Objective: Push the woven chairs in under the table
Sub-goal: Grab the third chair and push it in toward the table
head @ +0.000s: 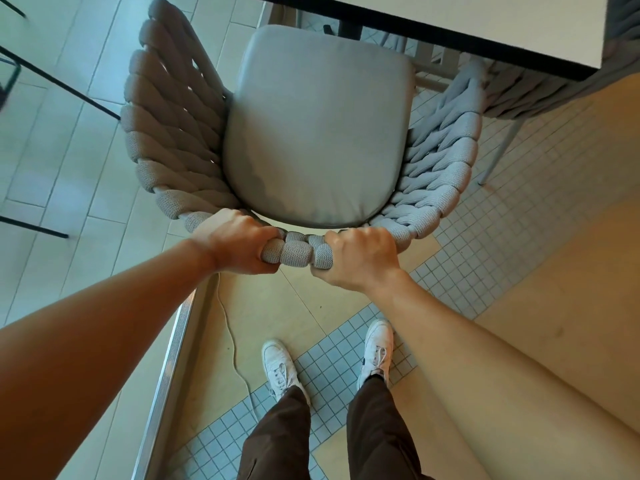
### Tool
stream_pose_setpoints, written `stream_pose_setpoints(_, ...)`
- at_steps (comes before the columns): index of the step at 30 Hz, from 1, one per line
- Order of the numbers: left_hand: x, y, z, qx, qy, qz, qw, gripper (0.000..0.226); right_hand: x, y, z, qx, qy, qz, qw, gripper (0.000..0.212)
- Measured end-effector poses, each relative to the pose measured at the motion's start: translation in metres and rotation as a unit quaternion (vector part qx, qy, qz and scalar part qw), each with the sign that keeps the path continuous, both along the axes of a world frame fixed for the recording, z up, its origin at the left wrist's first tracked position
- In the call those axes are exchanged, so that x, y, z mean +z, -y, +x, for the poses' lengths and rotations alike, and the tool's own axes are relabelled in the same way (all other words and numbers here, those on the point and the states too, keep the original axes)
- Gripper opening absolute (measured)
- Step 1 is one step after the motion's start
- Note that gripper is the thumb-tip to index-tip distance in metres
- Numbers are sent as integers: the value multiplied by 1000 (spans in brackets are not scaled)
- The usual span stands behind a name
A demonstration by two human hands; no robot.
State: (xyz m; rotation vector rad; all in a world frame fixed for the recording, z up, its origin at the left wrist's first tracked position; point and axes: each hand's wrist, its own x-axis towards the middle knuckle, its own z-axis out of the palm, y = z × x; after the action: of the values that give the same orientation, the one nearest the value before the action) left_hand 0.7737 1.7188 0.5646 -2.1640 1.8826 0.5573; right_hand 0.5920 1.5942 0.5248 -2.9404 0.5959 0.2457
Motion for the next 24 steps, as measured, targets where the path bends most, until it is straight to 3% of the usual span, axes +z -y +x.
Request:
stream_pose_setpoints(10, -4, -7, -1, -31, 2, 17, 999, 43, 7, -22, -10, -63, -24, 11, 998, 57)
stream_pose_setpoints(24, -24, -8, 0, -7, 21, -3, 1000, 49, 4, -6, -3, -54, -52, 32, 997, 59)
